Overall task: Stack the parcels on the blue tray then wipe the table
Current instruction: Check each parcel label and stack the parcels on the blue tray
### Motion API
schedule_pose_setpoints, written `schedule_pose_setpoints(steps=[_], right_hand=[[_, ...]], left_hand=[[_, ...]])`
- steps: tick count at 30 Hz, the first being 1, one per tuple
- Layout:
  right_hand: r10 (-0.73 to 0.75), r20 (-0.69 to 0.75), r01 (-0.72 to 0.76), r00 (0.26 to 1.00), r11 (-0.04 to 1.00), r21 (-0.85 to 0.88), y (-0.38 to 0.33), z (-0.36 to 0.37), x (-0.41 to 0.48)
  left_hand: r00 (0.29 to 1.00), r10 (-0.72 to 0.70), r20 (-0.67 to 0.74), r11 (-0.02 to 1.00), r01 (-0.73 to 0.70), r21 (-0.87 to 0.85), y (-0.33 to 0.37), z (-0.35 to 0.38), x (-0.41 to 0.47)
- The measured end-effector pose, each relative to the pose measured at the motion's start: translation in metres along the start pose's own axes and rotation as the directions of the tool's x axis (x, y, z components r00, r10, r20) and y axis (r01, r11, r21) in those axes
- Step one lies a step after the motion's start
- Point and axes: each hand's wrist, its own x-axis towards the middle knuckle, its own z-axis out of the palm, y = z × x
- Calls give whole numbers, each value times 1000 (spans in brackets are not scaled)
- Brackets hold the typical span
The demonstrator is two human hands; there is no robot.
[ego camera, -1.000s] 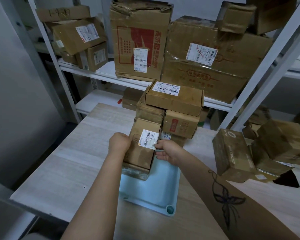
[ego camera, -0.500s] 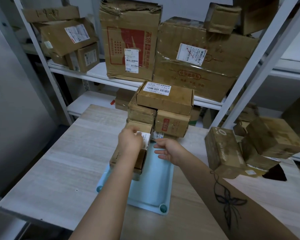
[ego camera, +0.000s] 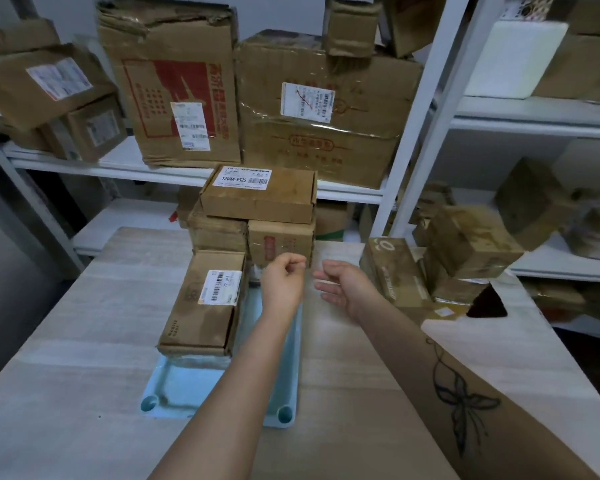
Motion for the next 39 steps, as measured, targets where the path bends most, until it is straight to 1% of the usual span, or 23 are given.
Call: schedule_pose_setpoints(steps=[3, 6, 9, 12, 14, 16, 18, 20, 22, 24, 27, 31, 34, 36, 39], right_hand=[[17, -57, -16, 998, 1000, 15, 0, -27, 1], [34, -94, -32, 995, 999, 26, 1, -56, 2], [45, -94, -41, 995, 998, 44, 2, -83, 5], [39, -63, -34, 997, 996, 78, -1, -103, 10], [10, -74, -5, 997, 997, 74, -4, -116, 13], [-34, -101, 34, 994, 999, 0, -5, -129, 21], [-71, -161, 46, 984, 988, -150, -4, -138, 31], [-62, -253, -21, 965, 949, -315, -2, -145, 36], [-41, -293, -94, 955, 897, -432, 2, -156, 42], [12, -305, -160, 952, 870, -466, 7, -164, 46], [115, -341, -239, 933, 908, -345, 12, -176, 57], [177, -326, -254, 929, 944, -212, 17, -188, 67], [196, -327, -259, 924, 953, -159, 16, -192, 69], [208, -295, -256, 933, 958, -133, 15, -193, 69], [215, -264, -244, 940, 966, -82, 14, -195, 67]], left_hand=[[997, -35, 71, 999, 37, -23, 3, 29, -6], [990, -80, 113, 994, 88, -64, 7, 57, -12], [983, -109, 150, 990, 121, -68, 13, 82, -16], [982, -95, 164, 993, 104, -48, 17, 102, -17], [981, -93, 169, 995, 99, -28, 21, 115, -17], [980, -106, 170, 994, 111, -21, 22, 127, -16], [976, -133, 175, 990, 138, -21, 21, 139, -15], [966, -184, 179, 983, 186, 6, 18, 152, -15], [945, -253, 207, 967, 249, 44, 16, 167, -16], [908, -339, 245, 940, 336, 57, 16, 175, -18], [821, -487, 298, 868, 492, 64, 13, 186, -15], [745, -587, 316, 803, 585, 113, 0, 197, -8], [694, -615, 373, 769, 632, 92, -2, 203, -10], [669, -617, 413, 754, 653, 69, -5, 205, -11], [667, -605, 435, 765, 638, 86, -17, 207, -9]])
